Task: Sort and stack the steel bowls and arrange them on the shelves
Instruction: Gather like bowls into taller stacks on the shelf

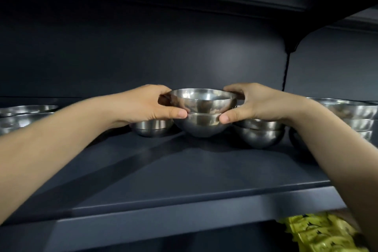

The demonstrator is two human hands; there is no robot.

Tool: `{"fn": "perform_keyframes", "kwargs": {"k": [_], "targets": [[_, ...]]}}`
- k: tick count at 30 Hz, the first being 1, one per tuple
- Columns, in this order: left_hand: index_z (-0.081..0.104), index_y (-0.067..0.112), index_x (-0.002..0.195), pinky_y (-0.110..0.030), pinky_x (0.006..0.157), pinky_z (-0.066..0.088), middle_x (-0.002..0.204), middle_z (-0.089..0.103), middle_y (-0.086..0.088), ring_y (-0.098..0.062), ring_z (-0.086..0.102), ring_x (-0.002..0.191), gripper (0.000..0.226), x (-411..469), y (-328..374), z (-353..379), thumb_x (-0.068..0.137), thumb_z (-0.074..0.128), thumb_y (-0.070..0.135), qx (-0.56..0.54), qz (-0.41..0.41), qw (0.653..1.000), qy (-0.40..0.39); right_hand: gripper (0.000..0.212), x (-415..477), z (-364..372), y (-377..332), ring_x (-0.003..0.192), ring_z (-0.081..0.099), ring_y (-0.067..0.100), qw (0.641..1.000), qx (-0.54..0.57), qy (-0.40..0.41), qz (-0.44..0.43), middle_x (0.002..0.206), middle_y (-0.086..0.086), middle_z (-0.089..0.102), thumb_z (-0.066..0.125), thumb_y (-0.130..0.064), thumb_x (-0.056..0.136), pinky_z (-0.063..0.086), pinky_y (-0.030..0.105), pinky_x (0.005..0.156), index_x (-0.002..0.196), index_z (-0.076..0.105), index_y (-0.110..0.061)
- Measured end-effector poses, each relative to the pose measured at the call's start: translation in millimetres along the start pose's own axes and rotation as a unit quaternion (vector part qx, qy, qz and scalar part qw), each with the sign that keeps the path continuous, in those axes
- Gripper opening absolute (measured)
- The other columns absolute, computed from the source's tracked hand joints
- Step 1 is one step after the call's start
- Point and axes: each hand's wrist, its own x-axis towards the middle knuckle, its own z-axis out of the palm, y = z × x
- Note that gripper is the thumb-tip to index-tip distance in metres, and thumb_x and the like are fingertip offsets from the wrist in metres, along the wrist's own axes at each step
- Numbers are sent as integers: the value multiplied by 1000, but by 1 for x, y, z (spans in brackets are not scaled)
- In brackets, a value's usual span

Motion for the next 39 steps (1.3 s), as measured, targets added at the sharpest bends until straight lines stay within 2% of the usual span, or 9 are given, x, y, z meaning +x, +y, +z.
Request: {"fn": "perform_keyframes", "kwargs": {"k": [4, 10, 13, 16, 20, 25, 31, 35, 39], "targets": [[68, 26, 95, -43, 98, 49, 103, 73, 0, -20, 66, 104, 77, 0, 31, 0, 33, 80, 69, 12, 8, 1000, 19, 69, -21, -21, -2, 98, 59, -5, 999, 31, 13, 7, 94, -17, 71, 78, -54, 43, 44, 15, 92, 103, 52, -32], [65, 16, 94, -36, 95, 52, 100, 67, -6, -19, 64, 99, 50, 7, 88, 21, 51, 70, 40, -73, 56, 995, 37, 96, -53, -64, 5, 77, 58, -18, 992, 103, 71, -33, 75, -26, 70, 73, -45, 46, 41, -2, 60, 132, 48, -10], [65, 22, 87, -34, 94, 52, 92, 66, 2, -14, 63, 94, 41, 16, 114, 37, 50, 70, 40, -92, 72, 992, 44, 100, -69, -88, 19, 89, 60, -3, 988, 119, 91, -48, 92, -14, 68, 79, -48, 46, 50, 8, 70, 132, 50, -7], [67, 21, 89, -27, 90, 54, 89, 67, 6, -8, 64, 92, 35, 29, 138, 55, 58, 68, 37, -112, 82, 989, 47, 72, -80, -113, 40, 92, 64, 10, 983, 139, 95, -66, 89, -6, 70, 86, -45, 51, 54, 29, 90, 106, 65, -4], [68, 19, 97, -29, 95, 52, 97, 69, 4, -12, 64, 103, 40, 51, 165, 87, 61, 67, 38, -120, 75, 989, 50, 47, -92, -141, 73, 88, 64, 9, 980, 155, 107, -68, 81, -13, 72, 85, -45, 56, 50, 26, 81, 87, 65, -15], [72, 30, 82, -43, 104, 45, 101, 73, 4, -18, 62, 111, 31, 81, 176, 129, 57, 67, 48, -102, 70, 990, 66, 60, -90, -162, 122, 86, 65, 0, 974, 174, 124, -77, 79, -17, 72, 83, -47, 49, 46, 23, 84, 93, 63, -11], [69, 25, 100, -39, 100, 48, 104, 71, 6, -9, 62, 107, 53, 107, 173, 158, 56, 66, 54, -74, 23, 994, 80, 55, -80, -160, 170, 94, 66, -3, 967, 206, 122, -82, 88, -16, 74, 81, -42, 50, 46, 22, 90, 99, 61, -27], [68, 29, 91, -27, 92, 48, 96, 72, 11, -3, 63, 101, 26, 112, 167, 168, 69, 67, 44, -81, 16, 994, 70, 52, -74, -151, 187, 89, 66, -1, 963, 234, 105, -86, 83, -17, 73, 82, -41, 48, 49, 21, 81, 93, 59, -30], [66, 27, 92, -24, 84, 47, 101, 71, 6, -4, 62, 98, 9, 110, 160, 175, 84, 64, 29, -84, 5, 994, 66, 88, -68, -144, 195, 101, 63, 4, 964, 238, 93, -76, 103, -10, 69, 88, -48, 47, 49, 21, 81, 123, 53, -19]]}}
